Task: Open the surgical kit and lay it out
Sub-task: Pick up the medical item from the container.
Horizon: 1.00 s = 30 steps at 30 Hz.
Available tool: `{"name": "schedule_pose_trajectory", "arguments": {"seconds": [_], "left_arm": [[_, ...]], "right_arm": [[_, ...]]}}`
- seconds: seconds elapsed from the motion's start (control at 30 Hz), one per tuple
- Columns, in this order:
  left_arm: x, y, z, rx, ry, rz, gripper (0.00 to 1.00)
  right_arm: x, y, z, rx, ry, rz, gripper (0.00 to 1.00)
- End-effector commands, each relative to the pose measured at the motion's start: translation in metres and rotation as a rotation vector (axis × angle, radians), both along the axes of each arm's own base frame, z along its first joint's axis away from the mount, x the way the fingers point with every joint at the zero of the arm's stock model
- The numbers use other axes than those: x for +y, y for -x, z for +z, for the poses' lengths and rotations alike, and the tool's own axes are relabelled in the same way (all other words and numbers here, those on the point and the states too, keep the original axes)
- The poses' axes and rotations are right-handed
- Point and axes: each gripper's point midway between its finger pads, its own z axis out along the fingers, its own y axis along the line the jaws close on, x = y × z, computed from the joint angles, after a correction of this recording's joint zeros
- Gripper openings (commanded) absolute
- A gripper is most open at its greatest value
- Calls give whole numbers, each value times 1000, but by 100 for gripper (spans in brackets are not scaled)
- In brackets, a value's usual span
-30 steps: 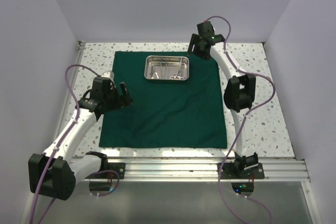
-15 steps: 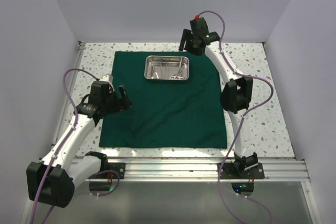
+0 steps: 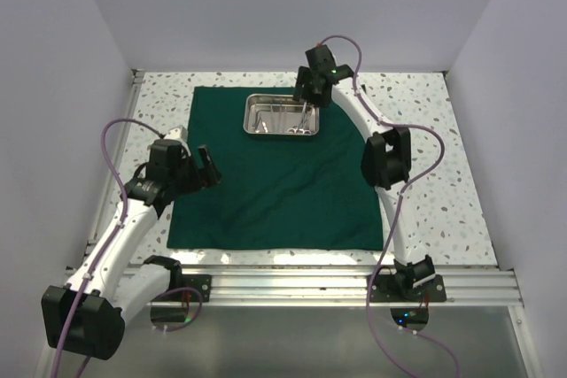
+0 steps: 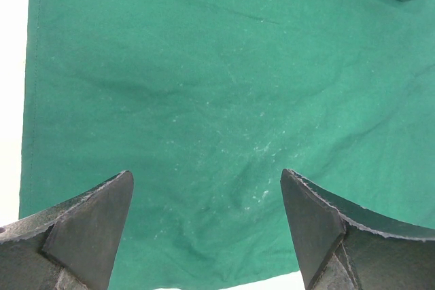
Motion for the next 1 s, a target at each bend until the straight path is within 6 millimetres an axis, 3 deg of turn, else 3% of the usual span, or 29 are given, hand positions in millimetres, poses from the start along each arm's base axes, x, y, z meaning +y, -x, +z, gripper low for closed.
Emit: {"name": "schedule_pose_trajectory", "arguments": {"seconds": [0.0,0.4,0.5,0.53,0.7,0.93,0.97], "left_arm": [[2,5,1,12,13,27,93],[3,7,3,23,10,31,93],[3,7,3,26,11,32,93],[3,8,3,29,10,31,93],[2,8,3,32,11,24,93],[2,8,0,43,9,17,93],[1,8,0,43,11,16,93]], "right_arm": [[-1,-5,-1,-13,8,-31,68],[15,-5,-38,24,-1,-22,64],[18,-9,-43,19,-13,-23,55],[18,-10,-44,20,-16,-24,46],[23,-15,-51,15,-28,-27,34],[24,-18,-56,7,-31,-34,0],[24,-19,-56,5,-33,-33,0]]}}
